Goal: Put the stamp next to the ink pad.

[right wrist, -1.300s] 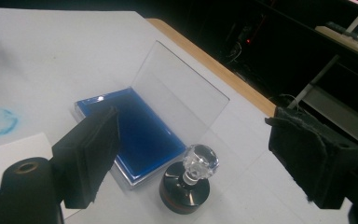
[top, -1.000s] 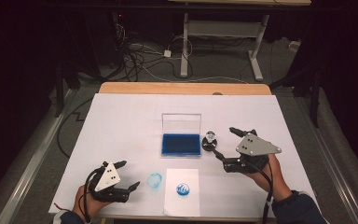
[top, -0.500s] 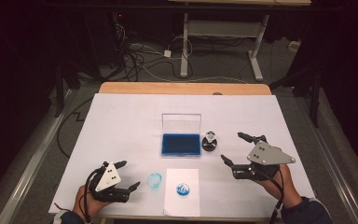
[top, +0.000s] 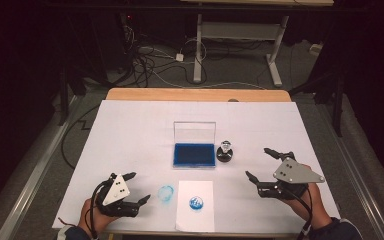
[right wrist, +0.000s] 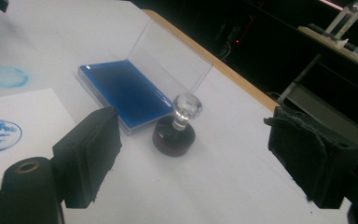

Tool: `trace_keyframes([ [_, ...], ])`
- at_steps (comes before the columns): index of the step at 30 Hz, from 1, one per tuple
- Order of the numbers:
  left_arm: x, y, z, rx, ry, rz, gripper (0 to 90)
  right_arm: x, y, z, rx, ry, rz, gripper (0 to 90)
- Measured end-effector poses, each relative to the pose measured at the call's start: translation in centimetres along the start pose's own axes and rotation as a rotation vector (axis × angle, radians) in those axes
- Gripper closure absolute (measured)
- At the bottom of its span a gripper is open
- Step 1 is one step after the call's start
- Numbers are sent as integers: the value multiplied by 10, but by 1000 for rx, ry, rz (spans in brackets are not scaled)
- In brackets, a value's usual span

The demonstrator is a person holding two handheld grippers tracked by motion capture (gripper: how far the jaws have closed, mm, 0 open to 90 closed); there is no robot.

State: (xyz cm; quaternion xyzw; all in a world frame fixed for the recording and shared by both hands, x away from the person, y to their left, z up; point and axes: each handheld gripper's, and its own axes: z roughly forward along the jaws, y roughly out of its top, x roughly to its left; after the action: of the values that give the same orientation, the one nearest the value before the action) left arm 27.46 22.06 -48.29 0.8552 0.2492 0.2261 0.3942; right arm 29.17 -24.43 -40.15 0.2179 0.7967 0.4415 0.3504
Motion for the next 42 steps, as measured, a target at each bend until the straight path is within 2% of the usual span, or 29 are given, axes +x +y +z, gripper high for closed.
trace_keyframes([
  [12,0,0,1,4,1,4,159,0,-18,-8,7,4,10,165],
  [22,0,0,1,3,1,4,159,2,-34,-14,33,1,17,164],
  [24,0,0,1,4,1,2,159,1,-39,-15,32,9,47,164],
  [29,1,1,1,0,5,3,159,1,-54,-17,50,17,67,164],
  [32,0,1,2,5,4,5,159,3,-64,-16,60,14,41,164],
  [36,0,0,0,8,13,10,159,1,-74,-16,53,16,58,165],
  [39,-1,1,-2,6,19,10,159,-1,-77,-16,41,19,88,166],
  [41,-2,2,-2,0,25,24,159,-1,-77,-16,38,15,80,165],
  [42,-3,3,-2,1,18,18,159,-1,-77,-16,39,17,82,165],
])
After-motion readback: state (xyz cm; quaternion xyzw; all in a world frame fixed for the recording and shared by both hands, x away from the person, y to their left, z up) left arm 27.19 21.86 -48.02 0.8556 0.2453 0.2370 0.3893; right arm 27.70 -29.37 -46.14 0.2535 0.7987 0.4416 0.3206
